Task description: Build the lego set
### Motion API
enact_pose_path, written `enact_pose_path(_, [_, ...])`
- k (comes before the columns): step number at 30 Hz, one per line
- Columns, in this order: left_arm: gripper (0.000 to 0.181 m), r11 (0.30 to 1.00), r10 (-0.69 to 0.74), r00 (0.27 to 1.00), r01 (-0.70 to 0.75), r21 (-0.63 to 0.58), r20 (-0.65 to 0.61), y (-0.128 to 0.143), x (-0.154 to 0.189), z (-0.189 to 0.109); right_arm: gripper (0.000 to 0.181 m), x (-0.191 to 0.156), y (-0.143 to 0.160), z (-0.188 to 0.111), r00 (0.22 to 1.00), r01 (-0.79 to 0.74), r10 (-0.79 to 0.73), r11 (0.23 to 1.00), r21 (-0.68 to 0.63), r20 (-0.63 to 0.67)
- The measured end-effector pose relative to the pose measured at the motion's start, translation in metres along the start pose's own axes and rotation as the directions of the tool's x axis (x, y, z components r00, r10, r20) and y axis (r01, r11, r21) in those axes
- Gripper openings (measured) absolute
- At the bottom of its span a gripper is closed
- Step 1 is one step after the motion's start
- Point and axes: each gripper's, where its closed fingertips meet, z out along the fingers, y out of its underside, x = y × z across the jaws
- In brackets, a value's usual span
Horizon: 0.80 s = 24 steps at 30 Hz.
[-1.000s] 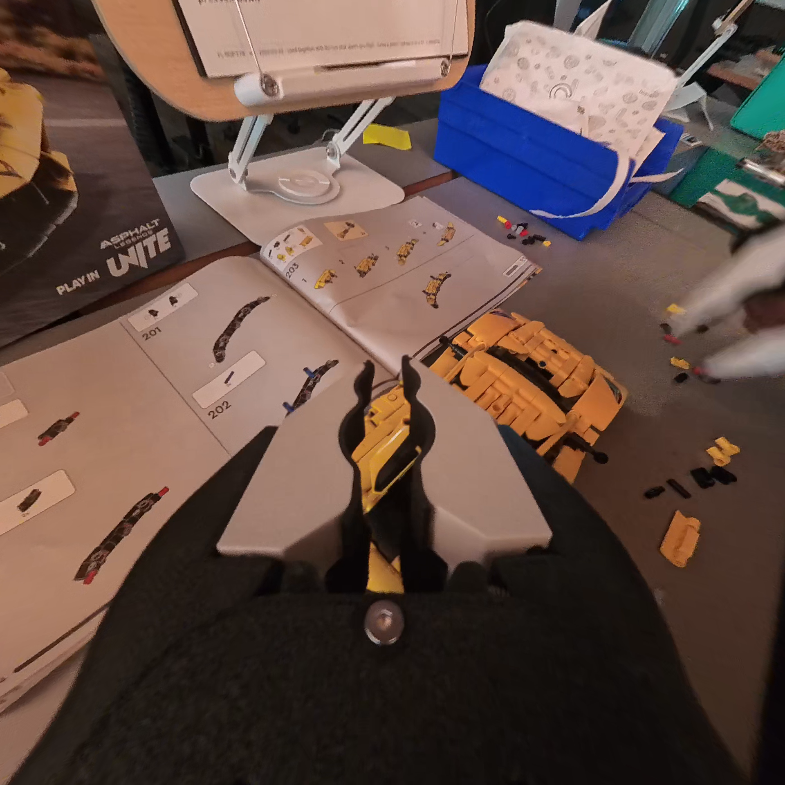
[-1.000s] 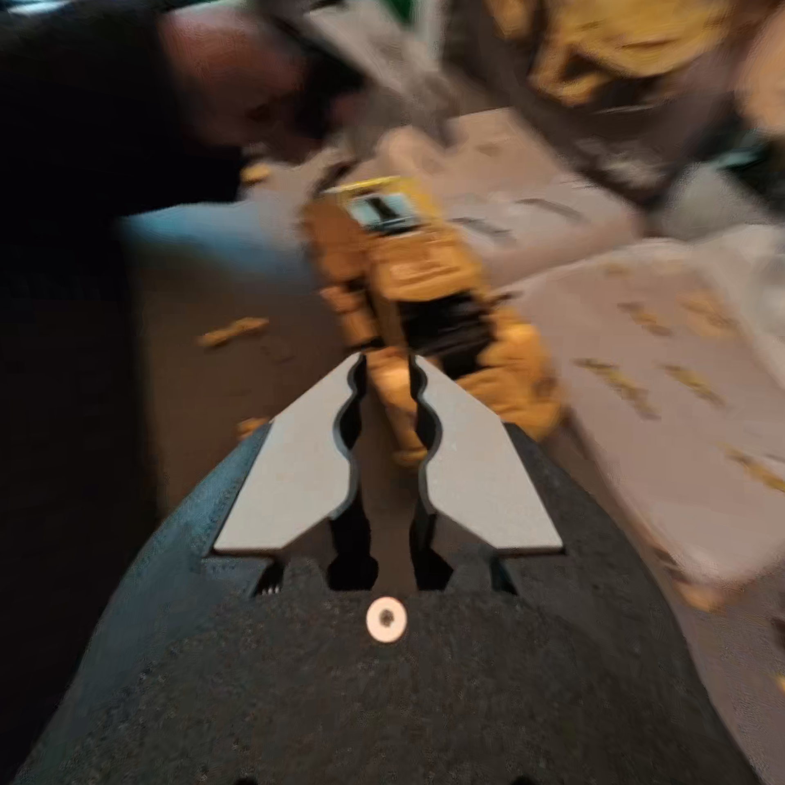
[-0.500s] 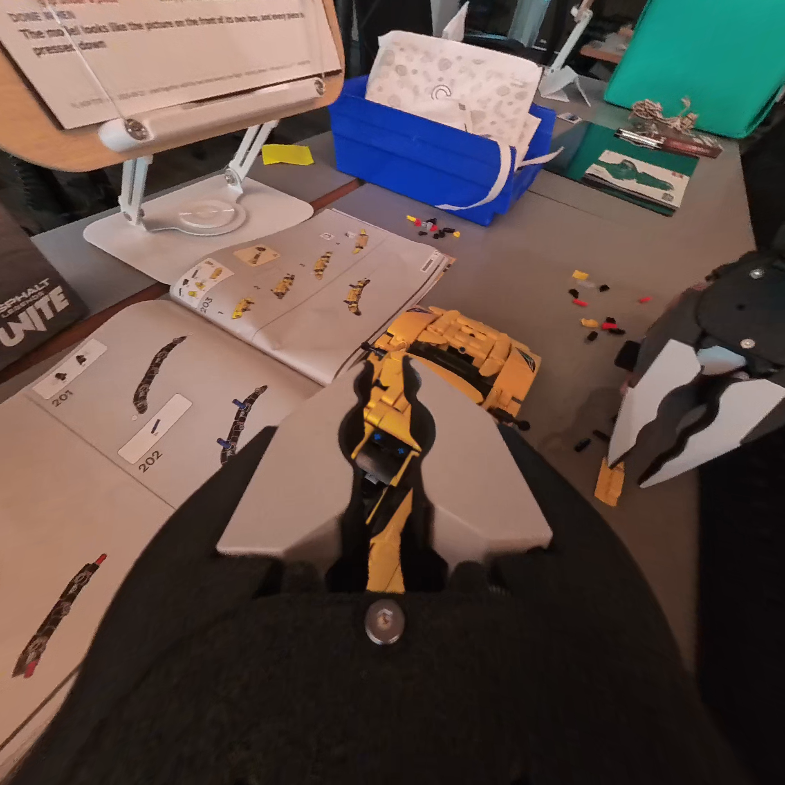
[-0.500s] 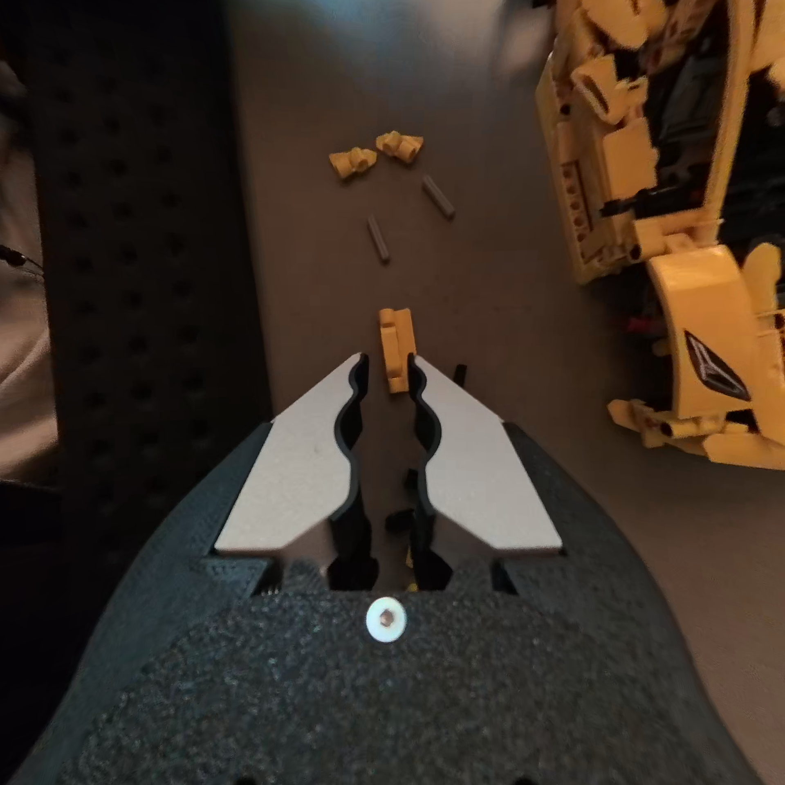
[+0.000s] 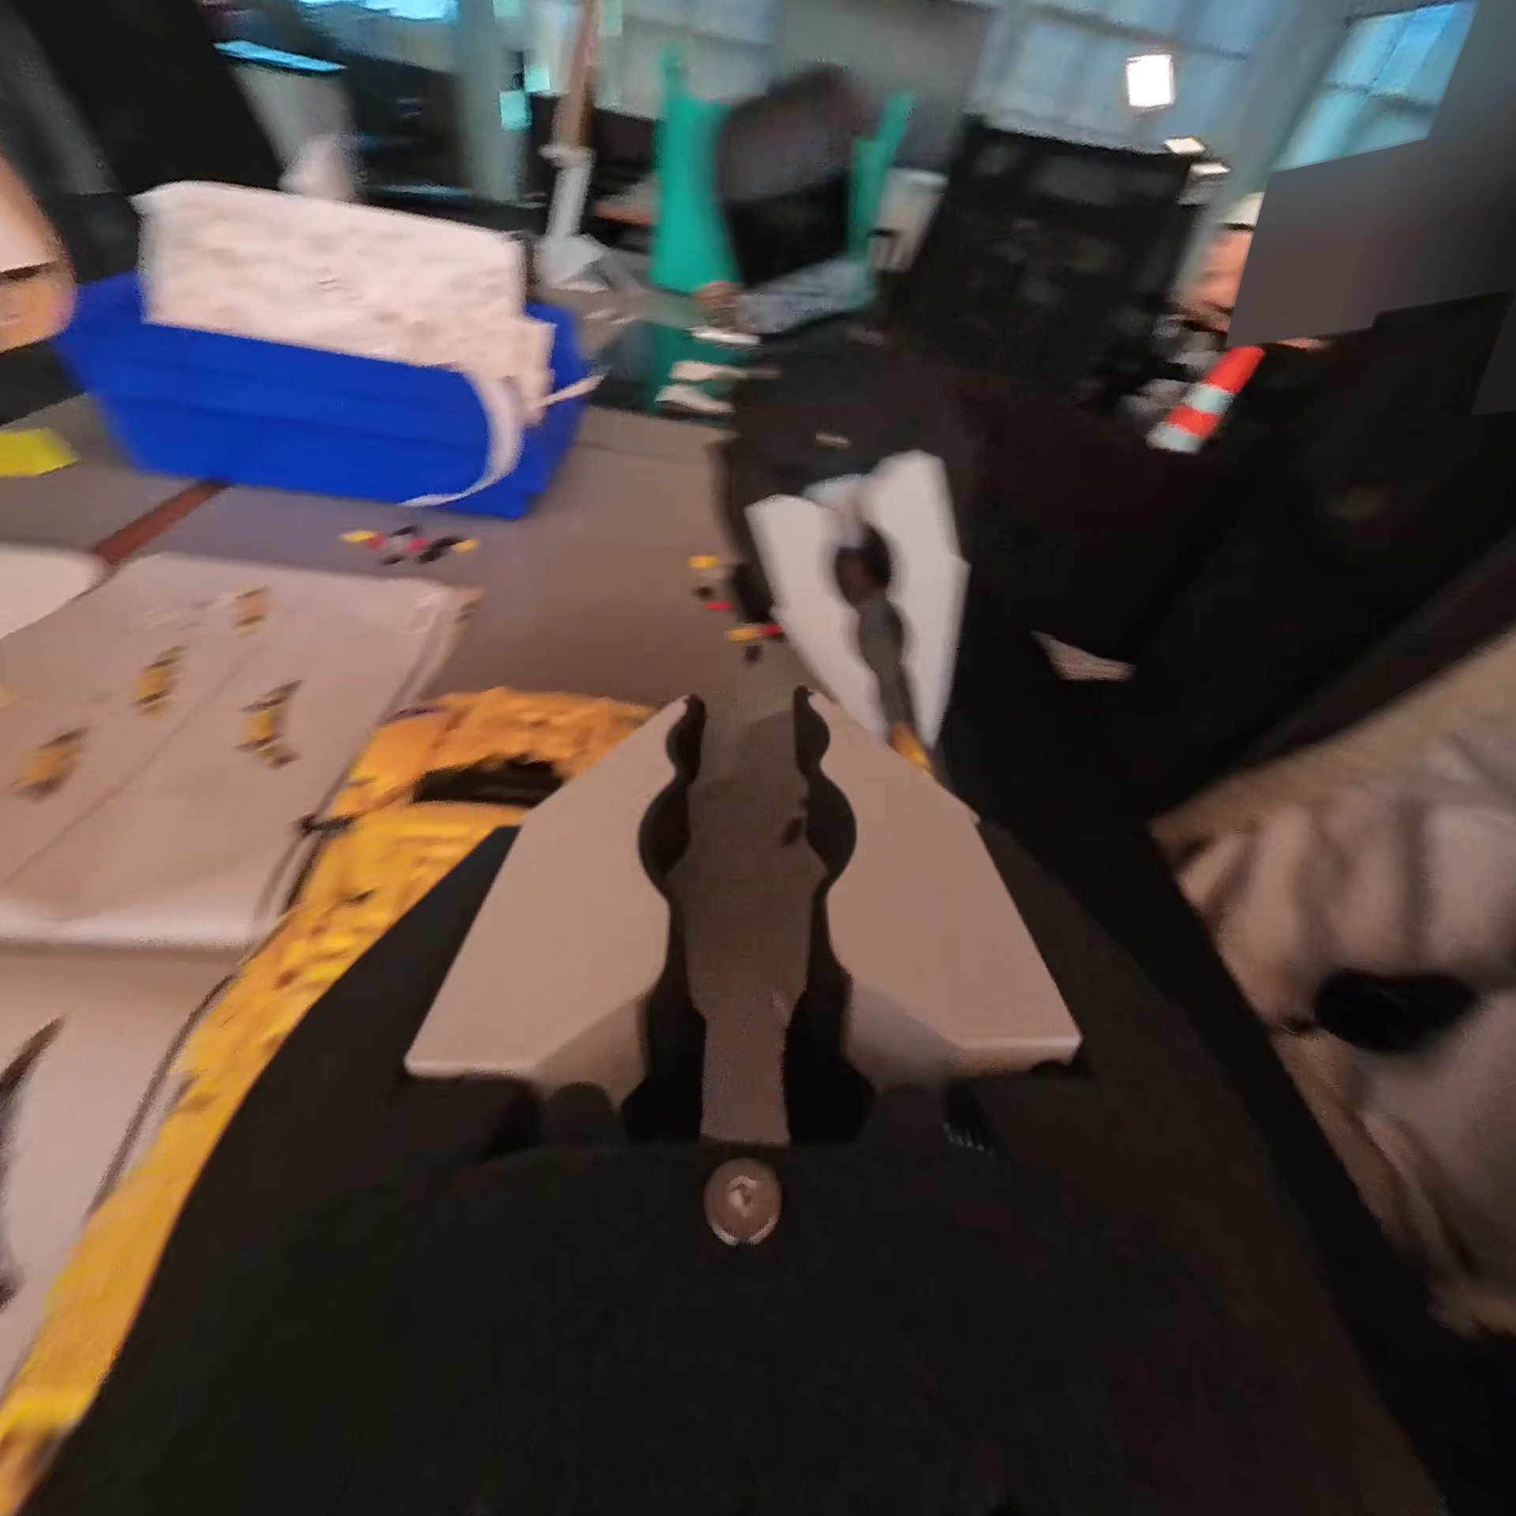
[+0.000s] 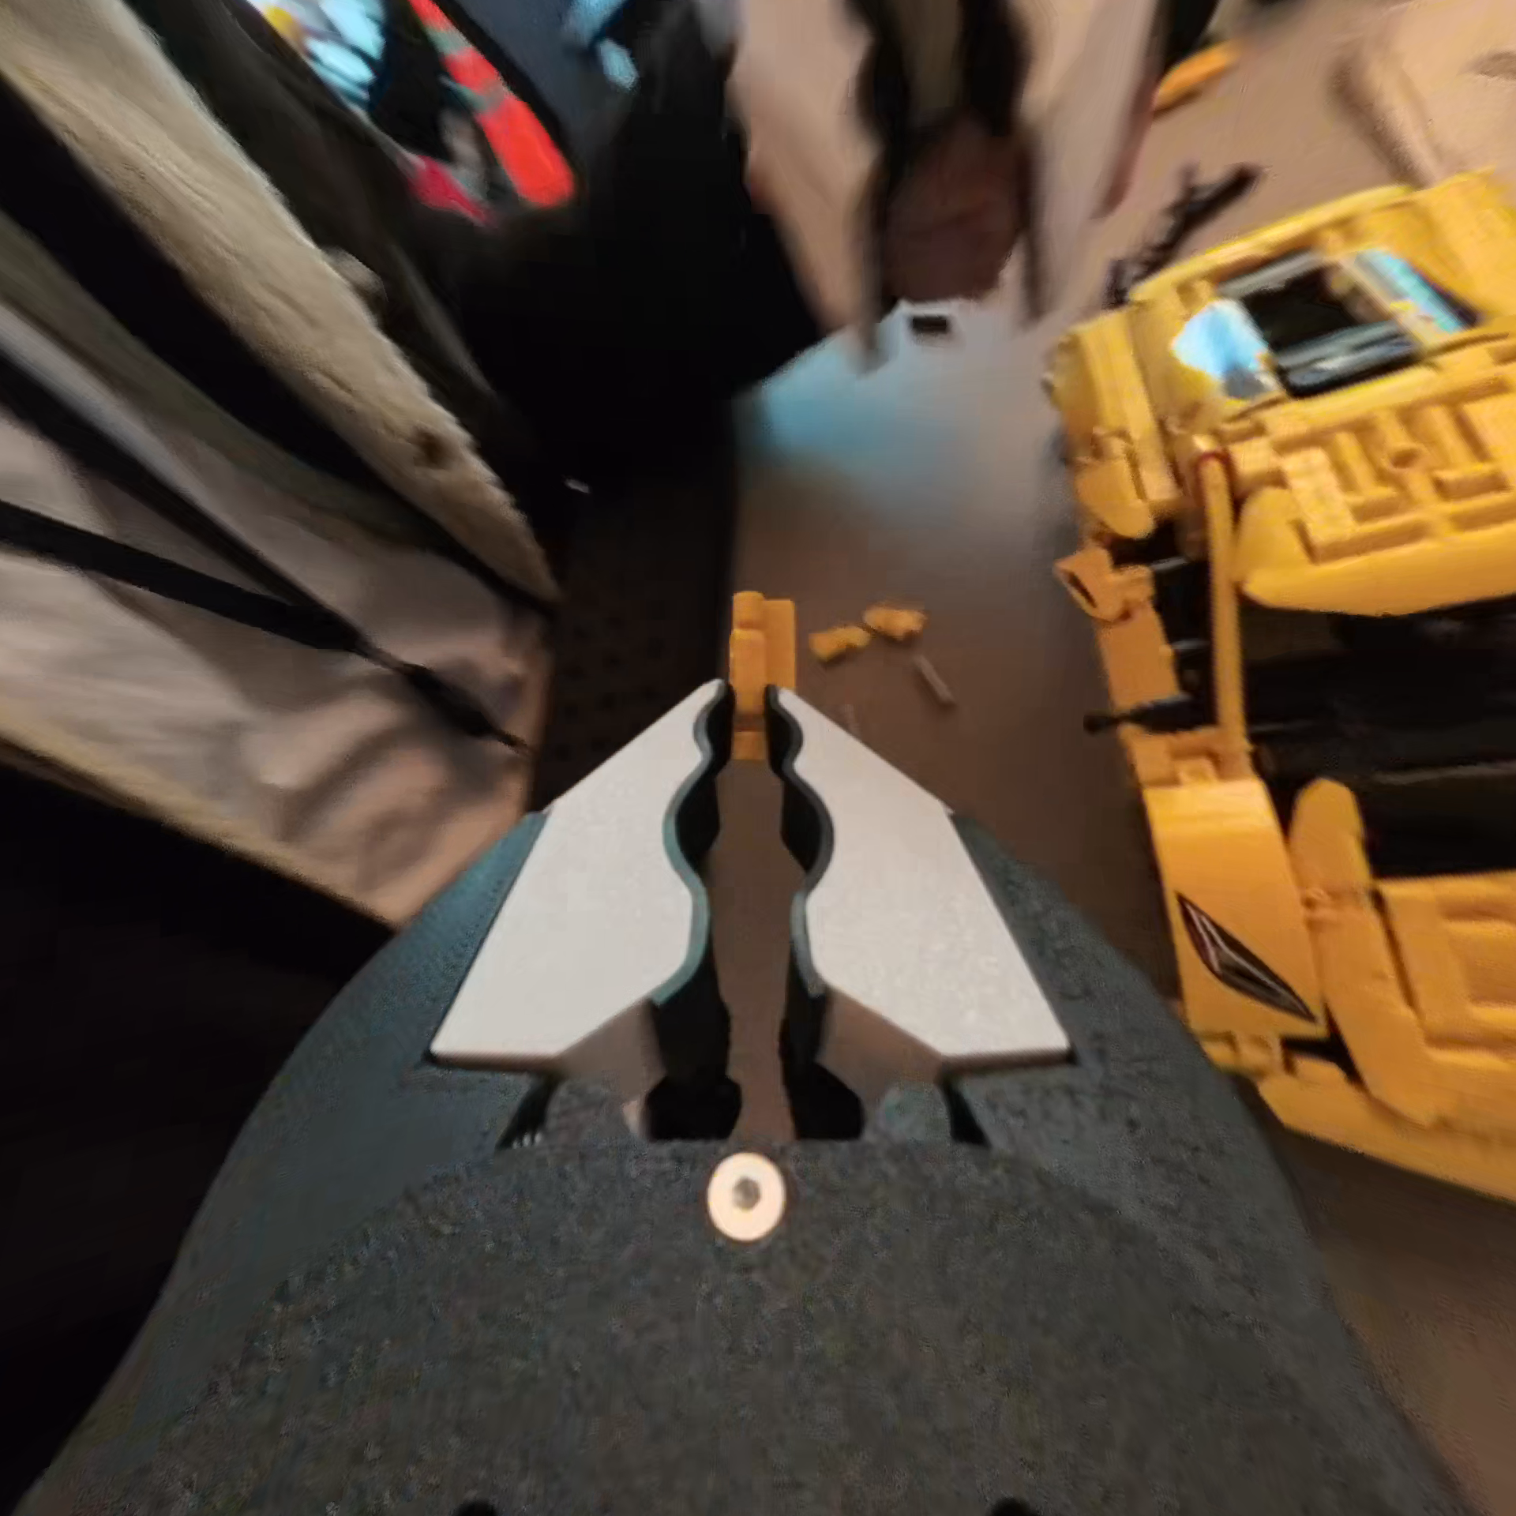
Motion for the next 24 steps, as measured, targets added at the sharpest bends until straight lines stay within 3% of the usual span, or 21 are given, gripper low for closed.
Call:
enact_pose_path(3, [0.028,0.995,0.094,0.988,-0.092,0.028,-0.125,-0.005,0.032,0.005,0.007,0.002,-0.009,-0.010,0.967,-0.131,0.138,0.990,-0.050,0.213])
enact_pose_path(7, [0.033,0.976,0.214,0.971,-0.208,0.064,-0.107,-0.004,0.043,0.012,0.007,-0.002,-0.014,-0.011,0.889,-0.170,0.176,0.984,-0.052,0.422])
enact_pose_path(11, [0.034,0.959,0.276,0.960,-0.278,-0.063,-0.042,0.013,0.033,0.027,0.007,-0.001,-0.021,-0.010,0.825,-0.249,0.204,0.968,0.016,0.527])
enact_pose_path(15, [0.016,0.936,0.339,0.941,-0.339,-0.096,-0.013,0.014,0.033,0.033,0.008,-0.002,-0.022,-0.011,0.793,-0.296,0.230,0.955,0.027,0.564])
enact_pose_path(22, [0.015,0.934,0.334,0.942,-0.333,-0.131,-0.019,0.024,0.031,0.037,0.007,-0.004,-0.022,-0.014,0.795,-0.281,0.205,0.959,0.047,0.572])
enact_pose_path(24, [0.006,0.934,0.340,0.940,-0.340,-0.109,-0.021,0.020,0.033,0.038,0.008,-0.004,-0.025,-0.017,0.794,-0.283,0.195,0.957,0.066,0.576])
